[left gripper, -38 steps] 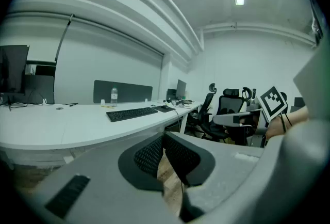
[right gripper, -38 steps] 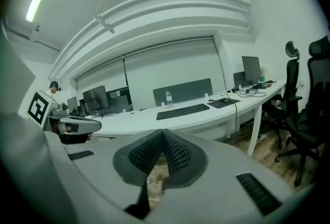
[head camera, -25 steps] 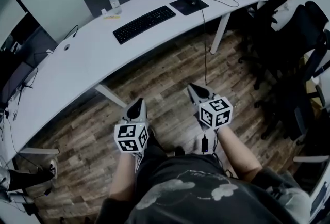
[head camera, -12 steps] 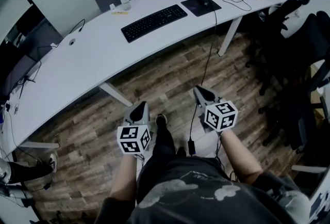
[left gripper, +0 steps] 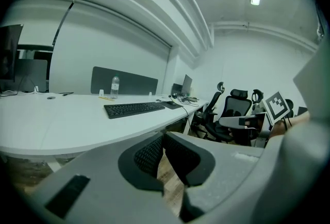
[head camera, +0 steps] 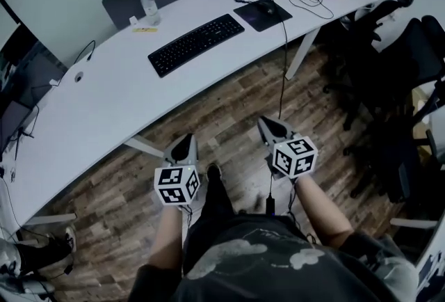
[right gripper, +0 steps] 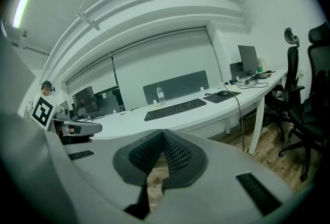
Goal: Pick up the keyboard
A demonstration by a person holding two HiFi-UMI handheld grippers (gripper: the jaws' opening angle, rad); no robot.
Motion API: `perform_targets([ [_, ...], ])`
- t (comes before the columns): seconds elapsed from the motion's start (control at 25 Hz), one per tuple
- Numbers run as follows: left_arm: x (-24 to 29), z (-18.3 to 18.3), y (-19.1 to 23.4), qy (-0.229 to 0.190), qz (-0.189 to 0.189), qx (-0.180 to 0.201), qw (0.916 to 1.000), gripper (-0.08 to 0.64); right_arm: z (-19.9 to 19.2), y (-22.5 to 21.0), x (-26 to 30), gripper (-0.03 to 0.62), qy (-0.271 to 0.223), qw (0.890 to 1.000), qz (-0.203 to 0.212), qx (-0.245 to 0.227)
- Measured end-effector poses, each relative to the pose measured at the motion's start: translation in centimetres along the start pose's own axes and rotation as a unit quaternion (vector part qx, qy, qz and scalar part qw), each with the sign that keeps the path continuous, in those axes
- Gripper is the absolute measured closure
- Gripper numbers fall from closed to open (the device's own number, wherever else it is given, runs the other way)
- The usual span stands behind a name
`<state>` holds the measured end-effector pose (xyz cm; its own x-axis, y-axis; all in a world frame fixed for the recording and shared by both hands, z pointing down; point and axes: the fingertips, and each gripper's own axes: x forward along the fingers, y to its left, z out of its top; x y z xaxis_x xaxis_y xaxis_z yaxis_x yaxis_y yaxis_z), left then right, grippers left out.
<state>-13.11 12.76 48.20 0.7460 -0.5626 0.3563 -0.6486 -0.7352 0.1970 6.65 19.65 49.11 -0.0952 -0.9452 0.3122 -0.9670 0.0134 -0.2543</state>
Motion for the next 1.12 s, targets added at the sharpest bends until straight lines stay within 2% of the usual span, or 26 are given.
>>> perform_targets([
  [0.2,4.0,2.1,2.6,0.003,-0.012,-0.008,0.9999,0.546,2.2,-1.7,4.3,0.591,0.004,1.0,-0.017,0.003],
  [0.76,12.5,8.4,13.5,-0.006,-0.025,-0.021,0.9994,0.546,9.2,-2.7,16.5,0.591,-0.004,0.999,-0.046,-0.008],
  [1.12,16.4,10.4,16.4,-0.008,-0.047,-0.015,0.9987,0.546,11.6,-3.7,20.9,0.591,-0.012,0.998,-0.068,-0.01],
])
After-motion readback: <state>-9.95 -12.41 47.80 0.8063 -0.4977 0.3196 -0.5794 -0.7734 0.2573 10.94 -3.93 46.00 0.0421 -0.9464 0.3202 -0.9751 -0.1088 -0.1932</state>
